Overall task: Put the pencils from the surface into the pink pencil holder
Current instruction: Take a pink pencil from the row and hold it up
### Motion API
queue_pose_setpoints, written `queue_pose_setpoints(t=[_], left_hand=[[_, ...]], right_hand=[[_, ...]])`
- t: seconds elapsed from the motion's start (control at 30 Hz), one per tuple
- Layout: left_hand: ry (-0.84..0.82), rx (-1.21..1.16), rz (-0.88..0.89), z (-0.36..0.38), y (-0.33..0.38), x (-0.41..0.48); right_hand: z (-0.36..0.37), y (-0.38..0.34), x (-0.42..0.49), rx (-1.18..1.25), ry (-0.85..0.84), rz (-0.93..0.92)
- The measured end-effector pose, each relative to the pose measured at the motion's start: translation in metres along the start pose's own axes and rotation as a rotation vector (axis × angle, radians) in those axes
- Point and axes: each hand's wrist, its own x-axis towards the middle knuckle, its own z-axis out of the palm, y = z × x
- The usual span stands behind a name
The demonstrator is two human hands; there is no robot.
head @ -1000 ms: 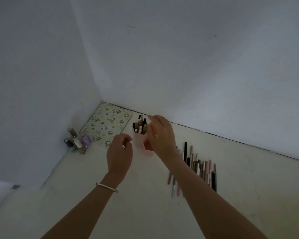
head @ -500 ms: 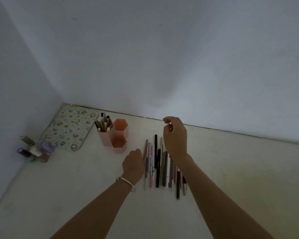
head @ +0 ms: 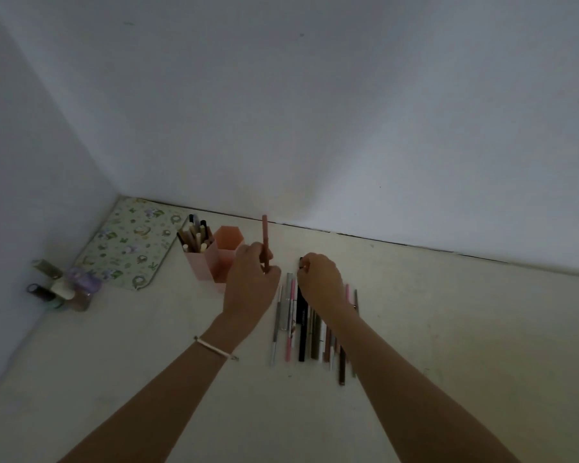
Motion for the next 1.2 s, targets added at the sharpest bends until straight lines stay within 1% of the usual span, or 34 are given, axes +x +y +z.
queue_pose_setpoints(t=[0.07, 0.1, 0.2, 0.27, 0.47, 0.63, 0.7, 0.77, 0.8, 0.83, 0.9, 0.97, 1.07, 1.2], left_hand=[[0.08, -0.061, 0.071, -0.015, 0.01, -0.001], [0.11, -0.09, 0.103, -0.02, 0.013, -0.002], [0.121, -0.16, 0.123, -0.033, 0.006, -0.005], [0.127, -0.161, 0.096, -0.039, -0.004, -0.008], [0.228, -0.188, 0.006, -0.049, -0.027, -0.014], [0.233, -0.221, 0.038, -0.051, -0.028, -0.015], [0.247, -0.247, 0.059, -0.055, -0.028, -0.014], [0.285, -0.33, 0.093, -0.063, -0.028, -0.011], [0.319, -0.37, 0.104, -0.068, -0.029, -0.008], [0.358, -0.403, 0.108, -0.074, -0.03, -0.005], [0.447, -0.416, 0.101, -0.086, -0.034, 0.006], [0.516, -0.371, 0.091, -0.096, -0.039, 0.015], [0.551, -0.341, 0.089, -0.104, -0.044, 0.026], [0.592, -0.319, 0.088, -0.105, -0.048, 0.041]], right_hand=[[0.018, -0.004, 0.0, -0.109, -0.107, 0.051], [0.025, -0.006, -0.001, -0.158, -0.124, 0.067], [0.041, -0.012, -0.006, -0.284, -0.085, 0.073], [0.048, -0.016, -0.006, -0.298, -0.062, 0.065], [0.054, -0.026, 0.0, -0.32, -0.082, 0.029], [0.05, -0.029, 0.003, -0.253, -0.08, 0.022], [0.04, -0.036, 0.007, -0.189, -0.037, 0.047], [0.023, -0.048, 0.014, -0.045, 0.089, 0.068], [0.013, -0.056, 0.019, 0.077, 0.17, 0.058], [0.001, -0.065, 0.022, 0.226, 0.251, 0.023], [-0.022, -0.085, 0.027, 0.508, 0.384, -0.117], [-0.04, -0.104, 0.028, 0.672, 0.493, -0.284], [-0.052, -0.126, 0.025, 0.742, 0.579, -0.438], [-0.046, -0.13, 0.02, 0.739, 0.573, -0.493]])
